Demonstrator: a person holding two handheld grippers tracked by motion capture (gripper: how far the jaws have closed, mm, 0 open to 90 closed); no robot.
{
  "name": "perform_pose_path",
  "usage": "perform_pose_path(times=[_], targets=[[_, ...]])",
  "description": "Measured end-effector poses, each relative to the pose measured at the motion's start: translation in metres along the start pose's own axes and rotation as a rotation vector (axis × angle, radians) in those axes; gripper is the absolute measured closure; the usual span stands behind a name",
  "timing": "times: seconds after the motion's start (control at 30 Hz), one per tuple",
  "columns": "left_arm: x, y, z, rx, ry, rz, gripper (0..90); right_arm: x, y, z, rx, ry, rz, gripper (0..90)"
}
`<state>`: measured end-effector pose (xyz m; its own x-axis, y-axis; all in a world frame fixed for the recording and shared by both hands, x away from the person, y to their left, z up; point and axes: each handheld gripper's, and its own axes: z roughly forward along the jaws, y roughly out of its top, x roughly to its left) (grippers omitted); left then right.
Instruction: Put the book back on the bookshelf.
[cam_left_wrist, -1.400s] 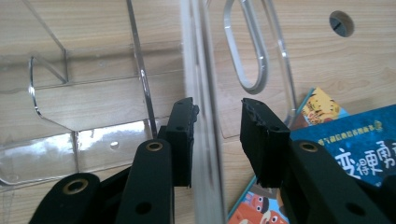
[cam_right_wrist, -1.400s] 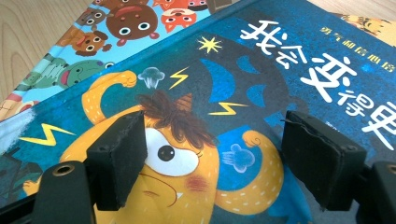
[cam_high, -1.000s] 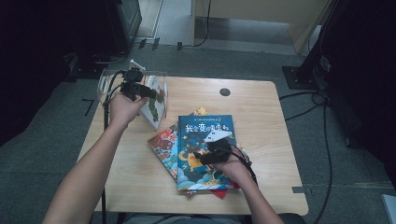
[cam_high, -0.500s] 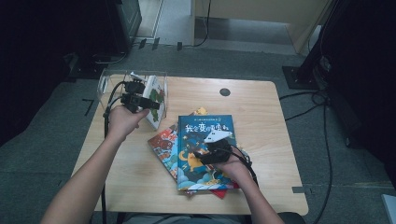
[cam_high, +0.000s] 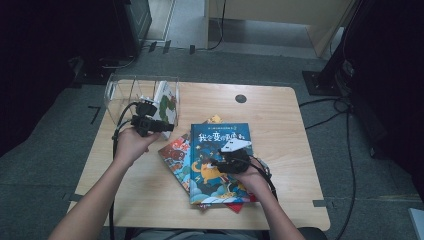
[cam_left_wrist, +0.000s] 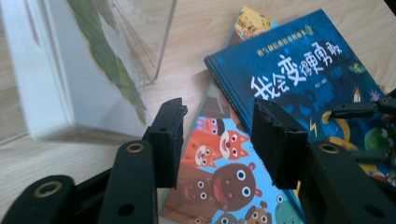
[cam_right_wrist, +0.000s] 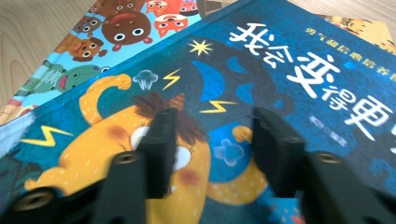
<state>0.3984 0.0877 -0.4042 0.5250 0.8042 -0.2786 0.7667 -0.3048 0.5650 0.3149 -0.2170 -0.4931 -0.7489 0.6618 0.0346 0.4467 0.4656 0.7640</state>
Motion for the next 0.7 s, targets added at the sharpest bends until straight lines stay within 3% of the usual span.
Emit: perform_pose_path(times=[0.2,0.3,0.4,0.53,0.7], targets=[[0.006,-0.019,0.014,0.032,-0.031,-0.024,57.3,-0.006,-0.003,-0.006,0.007,0.001,0.027,58.5],[0.004,-0.024,0.017,0.035,-0.044,-0.016,58.7,-0.01,-0.004,-0.008,0.01,-0.004,0.046,59.4],[0.0,-0.028,0.02,0.026,-0.034,0.001,59.5,-0.015,-0.005,-0.012,0.014,0.001,0.083,62.6],[-0.001,-0.033,0.024,0.003,-0.06,-0.018,61.7,-0.022,-0.005,-0.02,-0.012,-0.004,0.123,63.5],[-0.001,-0.04,0.031,0.026,-0.066,-0.006,62.1,-0.037,-0.01,-0.032,-0.028,-0.031,0.177,67.9]])
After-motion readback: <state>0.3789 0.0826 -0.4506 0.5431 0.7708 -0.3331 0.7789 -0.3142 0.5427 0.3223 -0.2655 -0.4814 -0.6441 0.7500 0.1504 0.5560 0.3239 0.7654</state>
